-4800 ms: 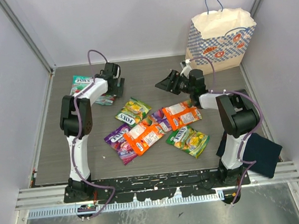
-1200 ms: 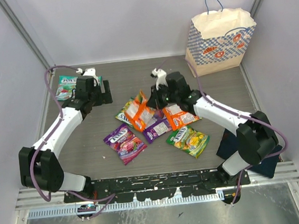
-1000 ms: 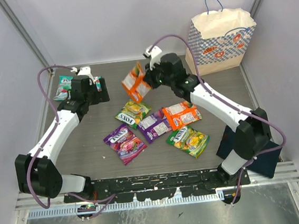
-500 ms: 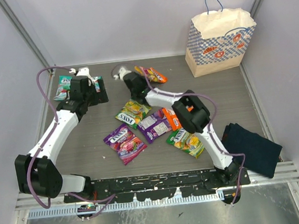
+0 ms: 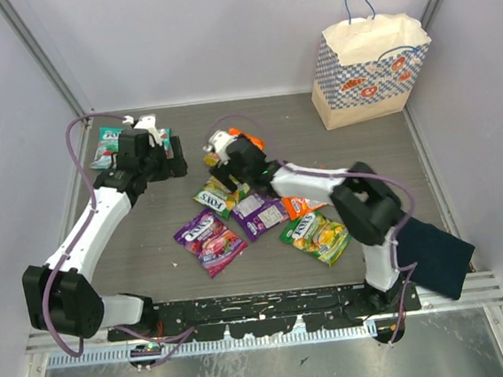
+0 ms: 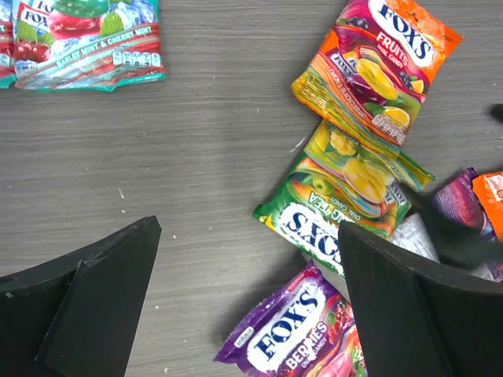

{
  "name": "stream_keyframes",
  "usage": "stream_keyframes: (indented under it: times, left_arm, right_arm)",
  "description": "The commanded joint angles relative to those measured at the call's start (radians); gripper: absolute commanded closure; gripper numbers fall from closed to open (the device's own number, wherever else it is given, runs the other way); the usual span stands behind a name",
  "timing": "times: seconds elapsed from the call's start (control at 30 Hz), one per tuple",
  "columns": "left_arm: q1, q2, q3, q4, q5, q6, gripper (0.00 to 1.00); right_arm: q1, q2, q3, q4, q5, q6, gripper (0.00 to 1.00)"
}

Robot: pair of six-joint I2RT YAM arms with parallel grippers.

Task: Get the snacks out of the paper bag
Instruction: Place the snack at the center of the board, then move the snack to the center of the board.

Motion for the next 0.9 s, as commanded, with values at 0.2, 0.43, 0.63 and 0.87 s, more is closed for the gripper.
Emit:
stream_keyframes:
  times: [0.2, 0.43, 0.63, 0.87]
  left_arm:
    - [-0.073, 0.178, 0.112, 0.195, 0.161, 0.255, 0.02]
    - [-0.134, 0.543, 0.425, 0.174, 0.258, 0.443, 0.02]
    - [-0.151, 0.854, 0.766, 0.005, 0.283, 0.423, 0.02]
    - [-0.163, 0.954, 0.819, -0.048, 0.181, 0.294, 0.05]
  right_arm:
    - [-0.335, -0.578, -0.421, 0.492, -0.525, 0.667, 0.0]
    - [-0.434, -0.654, -0.533, 0.47, -0.514, 0.787, 0.0]
    - [-0.477, -0.685, -0.608, 0.486, -0.573, 0.85, 0.0]
    - [-0.502, -0.718, -0.644, 0.466, -0.565, 0.867, 0.0]
